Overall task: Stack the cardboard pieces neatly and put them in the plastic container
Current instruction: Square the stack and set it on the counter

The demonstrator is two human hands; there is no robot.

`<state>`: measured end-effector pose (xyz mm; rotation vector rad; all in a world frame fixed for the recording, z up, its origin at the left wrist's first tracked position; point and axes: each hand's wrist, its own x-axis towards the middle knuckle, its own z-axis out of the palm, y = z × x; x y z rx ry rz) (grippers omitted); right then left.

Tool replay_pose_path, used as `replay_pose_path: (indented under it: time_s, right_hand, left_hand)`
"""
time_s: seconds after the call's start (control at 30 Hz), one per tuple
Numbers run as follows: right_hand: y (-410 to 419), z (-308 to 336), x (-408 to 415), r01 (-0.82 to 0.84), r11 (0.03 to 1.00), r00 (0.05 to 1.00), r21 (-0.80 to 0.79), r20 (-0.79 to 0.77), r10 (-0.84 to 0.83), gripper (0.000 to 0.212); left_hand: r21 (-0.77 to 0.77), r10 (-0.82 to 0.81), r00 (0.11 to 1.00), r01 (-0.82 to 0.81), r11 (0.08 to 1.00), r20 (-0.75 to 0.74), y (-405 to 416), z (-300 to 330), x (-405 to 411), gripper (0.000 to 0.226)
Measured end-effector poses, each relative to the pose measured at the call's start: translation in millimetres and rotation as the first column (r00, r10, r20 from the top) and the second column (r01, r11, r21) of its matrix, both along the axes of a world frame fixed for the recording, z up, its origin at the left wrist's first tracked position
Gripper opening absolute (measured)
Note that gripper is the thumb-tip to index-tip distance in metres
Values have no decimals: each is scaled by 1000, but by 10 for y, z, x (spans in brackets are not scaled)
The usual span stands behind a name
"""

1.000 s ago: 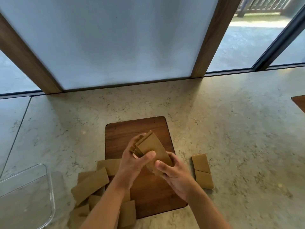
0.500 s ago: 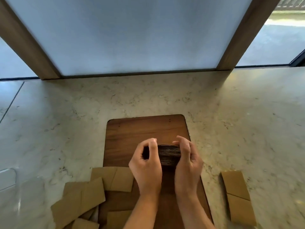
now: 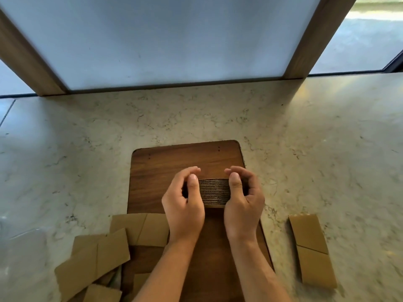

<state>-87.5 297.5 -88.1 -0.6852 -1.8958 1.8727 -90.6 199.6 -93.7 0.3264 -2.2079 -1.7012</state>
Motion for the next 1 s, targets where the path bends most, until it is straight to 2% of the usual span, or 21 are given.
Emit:
replay_pose_path:
  time_s: [0.1,0.17,0.23,0.27,0.33,0.4,0.43,0.5,0.57,0.6,0.63,0.67,0.7,0.77,0.83,0.9,1.0]
  right_hand:
    - [-82,20,-33,42,998,999,-48,35,-41,26]
    - [-131,100,-80,79,992,995,-99,75,-71,30]
    - [-199,184,-59,57,991,992,-121,116,-43,34]
    - [-213,234,-1,22,991,992,-133,130,-4,34]
    - [-39,304,201,-118,987,979,-108,153,133,24]
    - [274,379,396,-353,935,907,-26,235,349,31]
    - [467,424,470,-456,890,854,-21,272,444,38]
    - [808,560,572,-588,805,752,-84,311,581,40]
    - [1067,666,678,-631,762,711,-147,283,644,26]
    - [1170,707,731,-615,770,720,-169,277,636,19]
    - [1293,730,805,-580,792,739,-193,286,611,19]
    - [1417,727,885,-528,818,760,-227,305,574,23]
    - [1534,739,968,-462,849,776,-256,346,527,27]
    - [1725,728,1091,-318,917,796,-242,458,397,29]
    - [1910,740,1201,-211,954,793,-214,534,295,29]
    - [1991,760,1251,-159,968,791,-193,562,242,25]
    - [1976,784,1247,-167,976,782,-141,584,218,19]
  left_hand:
    - [83,112,993,-115,990,41,89,-4,-10,18]
    - [137,197,980,-199,970,31,152,71,-75,30]
    - [69,247,969,-245,967,-25,132,140,-164,39]
    - [-19,226,973,-227,974,-55,107,193,-218,40]
    - [-196,77,995,-87,977,-60,159,320,-299,41]
    - [-361,-118,992,125,924,42,254,479,-354,44]
    - [-438,-208,970,244,865,130,349,569,-361,46]
    - [-561,-321,886,461,687,335,636,737,-335,50]
    - [-608,-371,794,608,510,482,989,878,-247,51]
    - [-594,-387,750,661,459,536,1152,929,-189,54]
    - [-557,-396,710,703,442,582,1305,967,-128,60]
    - [-495,-401,676,731,470,618,1414,1007,-78,68]
    - [-392,-420,644,743,543,640,1481,1011,-37,79]
    - [-34,-519,600,673,739,609,1463,974,78,86]
    - [309,-535,620,441,843,574,1398,942,270,81]
    - [501,-511,575,193,844,639,1315,856,474,80]
    - [573,-536,535,113,812,653,1308,802,732,74]
